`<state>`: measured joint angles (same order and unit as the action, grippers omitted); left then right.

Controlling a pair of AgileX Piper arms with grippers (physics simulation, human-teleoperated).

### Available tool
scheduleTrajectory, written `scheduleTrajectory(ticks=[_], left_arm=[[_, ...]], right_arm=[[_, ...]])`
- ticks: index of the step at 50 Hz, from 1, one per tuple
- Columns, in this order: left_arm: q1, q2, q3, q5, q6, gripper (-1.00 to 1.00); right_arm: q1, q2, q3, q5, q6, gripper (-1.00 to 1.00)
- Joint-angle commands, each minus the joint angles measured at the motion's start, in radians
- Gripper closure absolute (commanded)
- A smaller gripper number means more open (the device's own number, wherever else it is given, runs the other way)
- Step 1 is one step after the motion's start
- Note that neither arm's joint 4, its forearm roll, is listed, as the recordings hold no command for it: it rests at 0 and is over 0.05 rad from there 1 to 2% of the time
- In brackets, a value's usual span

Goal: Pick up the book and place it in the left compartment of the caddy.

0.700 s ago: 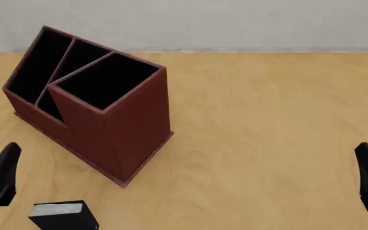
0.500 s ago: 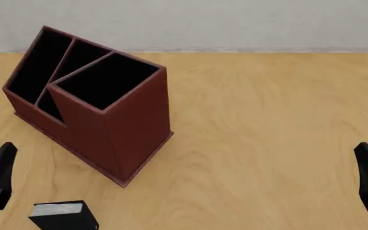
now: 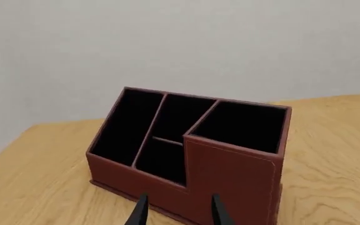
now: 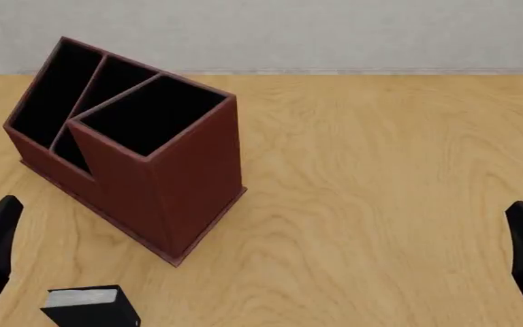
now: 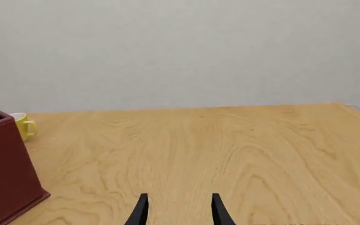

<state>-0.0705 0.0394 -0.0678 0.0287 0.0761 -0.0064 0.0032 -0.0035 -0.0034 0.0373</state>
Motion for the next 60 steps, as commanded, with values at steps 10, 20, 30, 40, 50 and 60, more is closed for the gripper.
scheduleTrajectory(ticks=[10,20,30,40,50,60], left_arm=[[-0.133,0.196,-0.177,0.027,0.023,-1.0],[-0.18,0.231,-0.27,0.103,0.099,-1.0],[-0.297,0.267,-0.357,0.26,0.198,-1.0],[-0.489,0.256,-0.448,0.49,0.202,-1.0],[-0.684,0.266,-0.506,0.651,0.278,-1.0],[-0.751,0.303,-0.558,0.749,0.368,-1.0]], right_arm=[[-0.009,0.004,0.0,0.001,0.019,-1.0],[-0.007,0.012,0.0,-0.002,0.013,-1.0],[-0.009,0.019,-0.003,-0.002,0.01,-1.0],[-0.009,0.02,-0.001,-0.001,-0.005,-1.0],[-0.013,0.017,-0.001,0.004,-0.015,-1.0],[-0.017,0.016,-0.001,0.005,-0.017,-1.0]])
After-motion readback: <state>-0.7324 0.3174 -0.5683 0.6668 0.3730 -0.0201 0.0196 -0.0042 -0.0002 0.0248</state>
